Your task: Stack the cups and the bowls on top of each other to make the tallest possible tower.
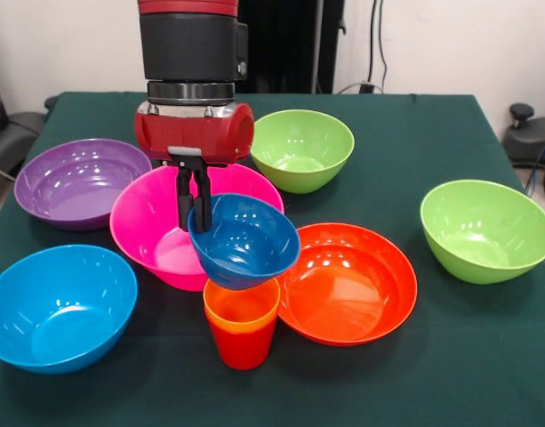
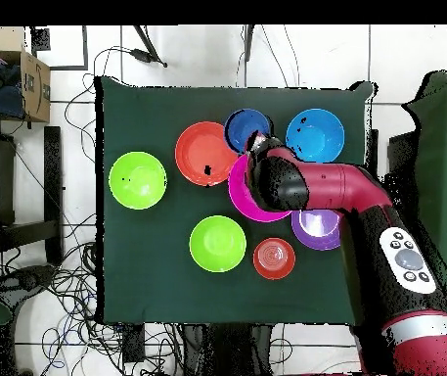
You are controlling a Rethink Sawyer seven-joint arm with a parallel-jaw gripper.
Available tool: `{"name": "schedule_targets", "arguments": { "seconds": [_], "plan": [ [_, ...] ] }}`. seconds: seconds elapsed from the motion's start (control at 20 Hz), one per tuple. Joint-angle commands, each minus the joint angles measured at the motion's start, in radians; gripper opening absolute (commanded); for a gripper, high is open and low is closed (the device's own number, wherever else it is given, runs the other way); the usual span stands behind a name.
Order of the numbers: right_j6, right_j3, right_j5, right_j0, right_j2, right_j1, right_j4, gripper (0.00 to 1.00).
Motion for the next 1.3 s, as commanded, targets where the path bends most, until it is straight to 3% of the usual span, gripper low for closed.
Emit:
{"name": "schedule_targets", "arguments": {
  "seconds": [0.05, 1.3],
  "plan": [
    [0.006, 0.065, -0.038, -0.014, 0.092, 0.033, -0.004, 0.00],
    [0.004, 0.076, -0.090, -0.021, 0.090, 0.023, -0.037, 0.00]
  ]
}}
